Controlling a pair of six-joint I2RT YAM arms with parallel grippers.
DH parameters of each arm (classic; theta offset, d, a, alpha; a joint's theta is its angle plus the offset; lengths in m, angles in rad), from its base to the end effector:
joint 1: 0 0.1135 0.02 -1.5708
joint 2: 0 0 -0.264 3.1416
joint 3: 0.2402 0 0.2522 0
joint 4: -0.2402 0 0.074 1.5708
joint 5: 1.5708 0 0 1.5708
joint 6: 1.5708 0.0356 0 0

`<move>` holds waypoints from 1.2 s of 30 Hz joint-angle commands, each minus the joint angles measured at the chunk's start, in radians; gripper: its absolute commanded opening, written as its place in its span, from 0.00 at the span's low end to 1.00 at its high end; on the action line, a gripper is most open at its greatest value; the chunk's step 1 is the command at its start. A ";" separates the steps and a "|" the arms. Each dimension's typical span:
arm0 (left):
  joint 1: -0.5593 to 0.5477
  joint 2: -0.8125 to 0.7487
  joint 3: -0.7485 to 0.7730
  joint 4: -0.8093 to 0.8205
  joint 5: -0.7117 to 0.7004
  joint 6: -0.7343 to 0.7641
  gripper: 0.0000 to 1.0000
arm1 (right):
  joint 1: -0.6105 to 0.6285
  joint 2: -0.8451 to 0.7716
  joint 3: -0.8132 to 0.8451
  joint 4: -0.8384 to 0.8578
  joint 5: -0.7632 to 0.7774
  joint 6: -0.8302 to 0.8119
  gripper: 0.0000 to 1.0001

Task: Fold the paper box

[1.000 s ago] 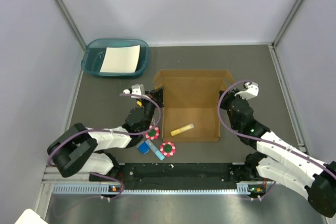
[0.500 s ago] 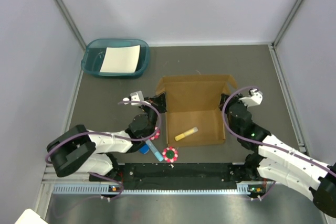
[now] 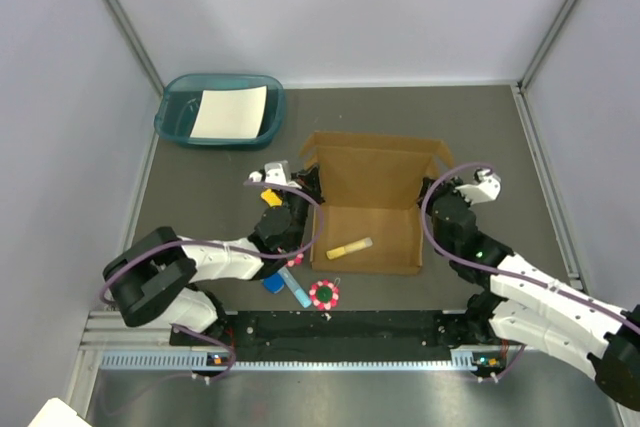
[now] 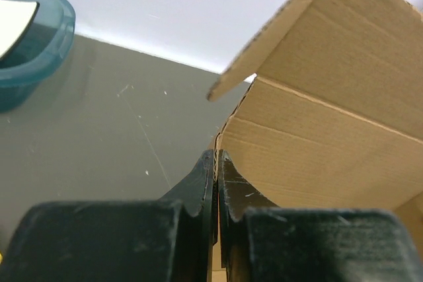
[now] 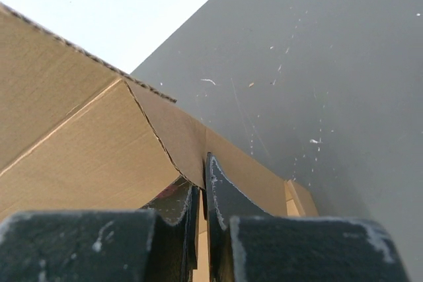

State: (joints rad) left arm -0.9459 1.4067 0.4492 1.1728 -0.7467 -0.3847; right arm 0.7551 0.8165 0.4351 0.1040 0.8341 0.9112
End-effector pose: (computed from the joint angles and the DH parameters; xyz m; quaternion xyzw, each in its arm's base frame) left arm 0.1745 -0.2006 0.2296 -0.1113 0.6397 -0.2678 0.7118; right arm 0.1514 0.1063 0.2436 0.3002 0.7084 0.1903 0.6098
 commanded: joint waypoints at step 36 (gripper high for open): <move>0.302 0.196 0.368 0.041 0.357 0.056 0.01 | -0.076 0.441 0.315 0.278 -0.036 -0.643 0.00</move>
State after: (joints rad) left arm -0.6498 1.5829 0.7540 1.1210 -0.4366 -0.2817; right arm 0.7010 1.2255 0.6971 0.3557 0.8410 0.3061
